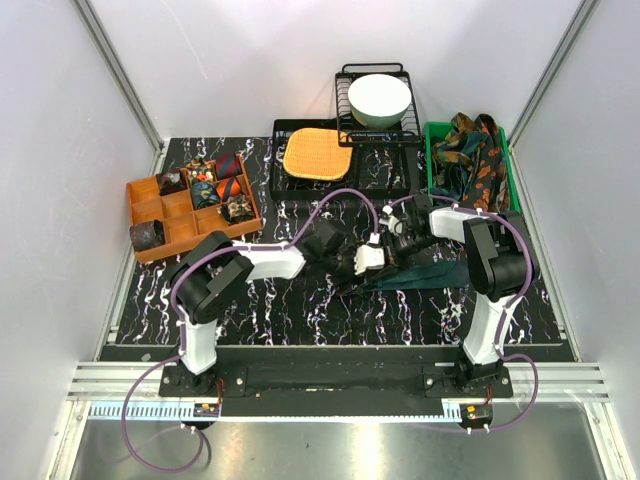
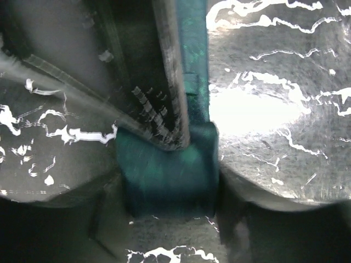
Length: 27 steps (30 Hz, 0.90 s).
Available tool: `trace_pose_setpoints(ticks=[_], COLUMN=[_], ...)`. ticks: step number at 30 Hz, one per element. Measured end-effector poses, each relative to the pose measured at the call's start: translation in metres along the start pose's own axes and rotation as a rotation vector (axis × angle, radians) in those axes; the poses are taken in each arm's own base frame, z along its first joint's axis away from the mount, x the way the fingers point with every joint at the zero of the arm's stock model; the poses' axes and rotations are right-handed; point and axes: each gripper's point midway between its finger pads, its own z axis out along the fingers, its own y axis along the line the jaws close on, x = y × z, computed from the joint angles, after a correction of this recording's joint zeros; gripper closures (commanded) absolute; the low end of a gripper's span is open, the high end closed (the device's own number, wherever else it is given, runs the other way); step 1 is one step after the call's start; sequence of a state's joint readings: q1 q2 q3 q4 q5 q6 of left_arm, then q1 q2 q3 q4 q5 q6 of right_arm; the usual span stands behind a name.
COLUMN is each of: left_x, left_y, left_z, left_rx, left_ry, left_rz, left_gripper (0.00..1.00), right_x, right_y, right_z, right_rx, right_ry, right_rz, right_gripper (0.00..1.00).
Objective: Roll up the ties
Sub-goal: Roll the tie at the center of the board.
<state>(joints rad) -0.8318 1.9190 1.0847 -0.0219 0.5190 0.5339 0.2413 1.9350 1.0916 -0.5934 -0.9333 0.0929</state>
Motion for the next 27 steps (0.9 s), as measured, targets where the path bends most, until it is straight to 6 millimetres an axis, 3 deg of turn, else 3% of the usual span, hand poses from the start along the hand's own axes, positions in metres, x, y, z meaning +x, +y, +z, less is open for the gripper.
trace_pose_setpoints(ticks=[2, 4, 7, 18, 22, 27], left_x=[0.000, 0.000, 0.000, -0.009, -0.014, -0.017], left_y=[0.002, 0.002, 0.004, 0.003, 0.006, 0.004], left_z=[0.000, -0.001, -0.001, 0.007, 0.012, 0.017], left_rx=[-0.016, -0.022, -0.030, -0.059, -0.062, -0.032], left_ry=[-0.050, -0.092, -0.162, -0.368, -0.415, -0.445], left_rz=[-0.010, -0.025, -0.050, -0.038, -0.010, -0.003], left_gripper=[0.19, 0.18, 0.16, 0.16, 0.24, 0.60], right_x=[0.001, 0.002, 0.006, 0.005, 0.005, 0.005], right_y=[-0.007, -0.016, -0.029, -0.033, -0.033, -0.033], right_z=[0.000, 0.002, 0.003, 0.001, 0.001, 0.002], right_rx=[0.037, 0.077, 0.127, 0.168, 0.170, 0.170], right_ry=[0.001, 0.005, 0.021, 0.043, 0.062, 0.081], right_rz=[0.008, 0.021, 0.053, 0.092, 0.110, 0.120], right_gripper=[1.00, 1.00, 1.00, 1.00, 1.00, 1.00])
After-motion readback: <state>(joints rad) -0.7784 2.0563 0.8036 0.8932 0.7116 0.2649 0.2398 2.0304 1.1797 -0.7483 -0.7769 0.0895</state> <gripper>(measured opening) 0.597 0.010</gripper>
